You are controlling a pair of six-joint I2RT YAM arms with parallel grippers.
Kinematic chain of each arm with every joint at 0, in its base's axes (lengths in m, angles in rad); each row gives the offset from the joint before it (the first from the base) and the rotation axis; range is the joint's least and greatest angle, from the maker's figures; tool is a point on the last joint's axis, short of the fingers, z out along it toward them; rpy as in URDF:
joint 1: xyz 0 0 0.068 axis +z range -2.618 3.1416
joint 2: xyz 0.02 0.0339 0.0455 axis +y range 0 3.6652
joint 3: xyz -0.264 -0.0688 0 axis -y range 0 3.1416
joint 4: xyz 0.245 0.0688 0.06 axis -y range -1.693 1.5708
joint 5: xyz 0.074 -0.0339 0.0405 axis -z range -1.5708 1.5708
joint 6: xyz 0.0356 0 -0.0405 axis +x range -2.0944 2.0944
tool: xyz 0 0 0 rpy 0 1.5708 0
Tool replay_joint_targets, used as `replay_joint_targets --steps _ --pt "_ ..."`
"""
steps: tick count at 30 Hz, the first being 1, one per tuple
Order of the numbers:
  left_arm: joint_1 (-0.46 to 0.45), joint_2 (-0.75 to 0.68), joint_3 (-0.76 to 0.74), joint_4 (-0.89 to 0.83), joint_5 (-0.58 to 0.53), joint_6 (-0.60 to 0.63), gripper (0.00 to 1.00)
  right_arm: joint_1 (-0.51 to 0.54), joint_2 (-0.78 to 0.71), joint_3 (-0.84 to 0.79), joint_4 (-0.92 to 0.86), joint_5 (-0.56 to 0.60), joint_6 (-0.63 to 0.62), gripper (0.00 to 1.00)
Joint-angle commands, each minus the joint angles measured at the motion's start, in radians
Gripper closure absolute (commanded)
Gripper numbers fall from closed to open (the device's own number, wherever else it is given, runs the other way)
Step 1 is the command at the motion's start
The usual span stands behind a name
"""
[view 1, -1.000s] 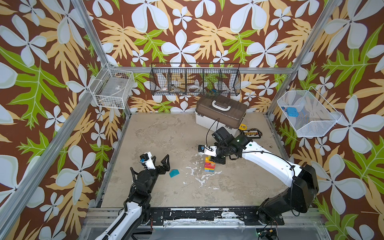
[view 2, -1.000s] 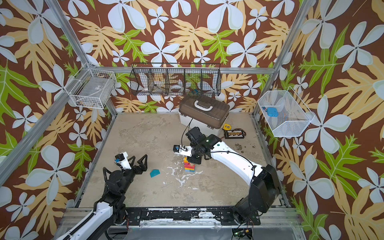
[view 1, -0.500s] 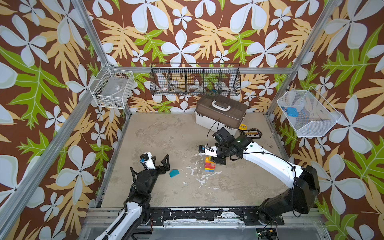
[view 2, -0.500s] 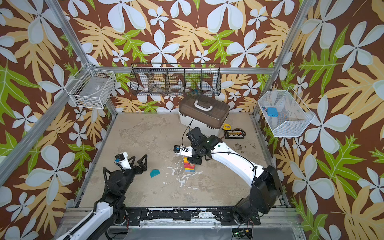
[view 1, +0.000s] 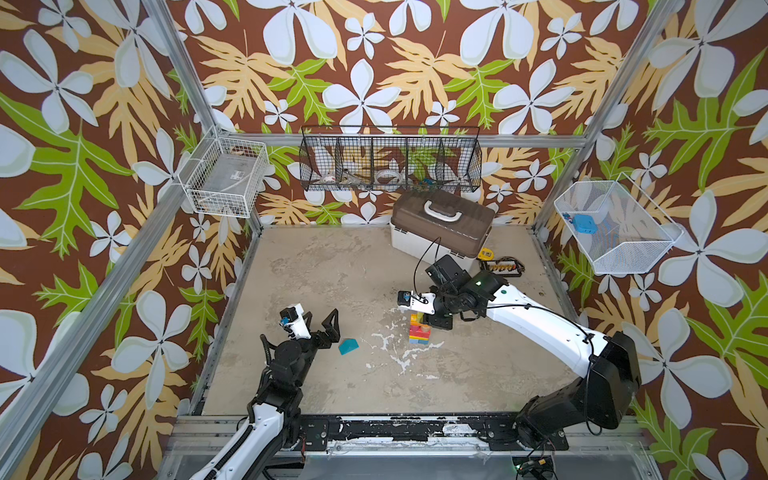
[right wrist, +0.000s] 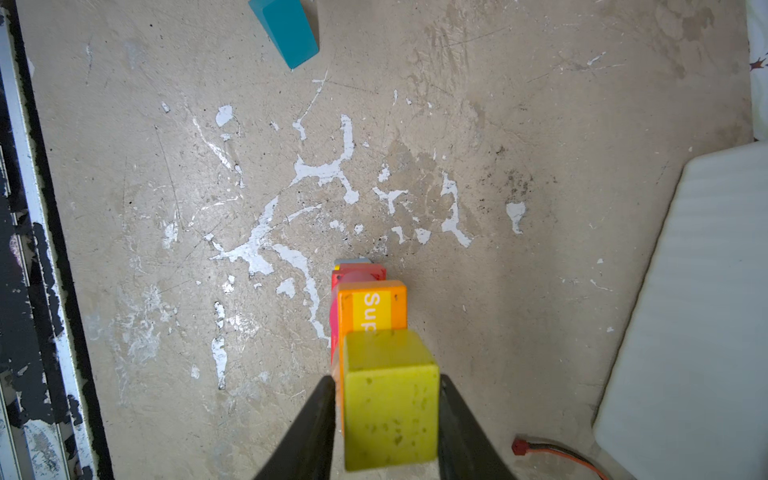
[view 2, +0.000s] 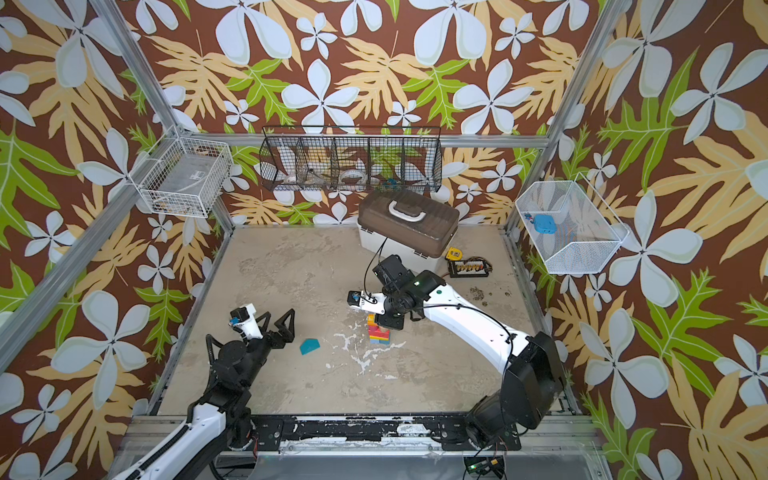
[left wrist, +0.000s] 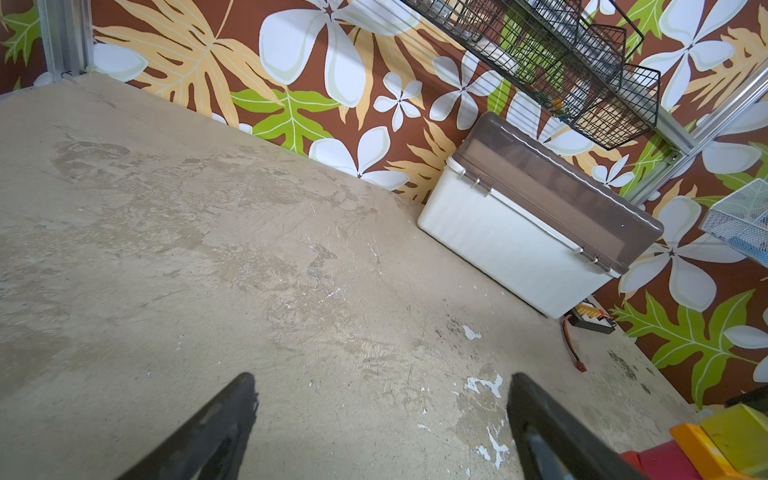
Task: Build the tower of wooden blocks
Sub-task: 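Lower the yellow cube onto the orange block and open the right gripper, then raise the right gripper and swing it toward the teal wedge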
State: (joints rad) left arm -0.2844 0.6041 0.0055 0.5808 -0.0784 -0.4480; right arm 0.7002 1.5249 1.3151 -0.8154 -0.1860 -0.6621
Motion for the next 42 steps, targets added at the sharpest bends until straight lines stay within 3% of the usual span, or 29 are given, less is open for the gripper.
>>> replay_joint_targets --steps 1,5,11,16,19,22,25,30,34,37,42 --pt "0.001 0.001 -0.009 0.036 -0.009 -0.001 0.05 -0.001 0.000 -0.002 0.001 -0.004 0.004 0.59" --pt "-0.001 0.002 -0.010 0.036 -0.008 -0.001 0.05 -0.001 0.005 0.003 0.001 -0.003 0.006 0.59" --pt "0.000 0.001 -0.009 0.036 -0.009 -0.001 0.05 -0.001 -0.025 0.020 0.013 0.025 0.013 0.47" --pt "0.001 0.006 0.018 -0.011 0.000 -0.024 0.03 0.000 -0.108 0.107 0.040 -0.099 0.048 0.50" --pt "0.001 0.006 0.085 -0.161 0.119 -0.146 0.02 0.026 -0.177 0.135 0.133 -0.201 0.068 0.54" --pt "0.002 -0.009 0.094 -0.207 0.274 -0.292 0.01 0.079 -0.261 0.080 0.290 -0.262 0.067 0.51" --pt "0.001 -0.027 0.195 -0.359 0.355 -0.340 0.01 0.108 -0.308 0.011 0.410 -0.308 0.050 0.50" --pt "0.002 -0.009 0.603 -0.810 0.403 -0.223 0.00 0.149 -0.233 0.033 0.387 -0.309 0.002 0.49" --pt "0.001 0.002 0.849 -1.058 0.233 -0.045 0.00 0.234 -0.125 0.085 0.273 -0.209 -0.048 0.50" --pt "0.009 0.070 0.942 -1.165 0.096 0.056 0.00 0.294 -0.061 0.063 0.244 -0.105 -0.067 0.51" --pt "0.092 0.111 0.884 -1.121 0.168 0.076 0.00 0.306 0.038 0.028 0.262 -0.114 -0.046 0.54"
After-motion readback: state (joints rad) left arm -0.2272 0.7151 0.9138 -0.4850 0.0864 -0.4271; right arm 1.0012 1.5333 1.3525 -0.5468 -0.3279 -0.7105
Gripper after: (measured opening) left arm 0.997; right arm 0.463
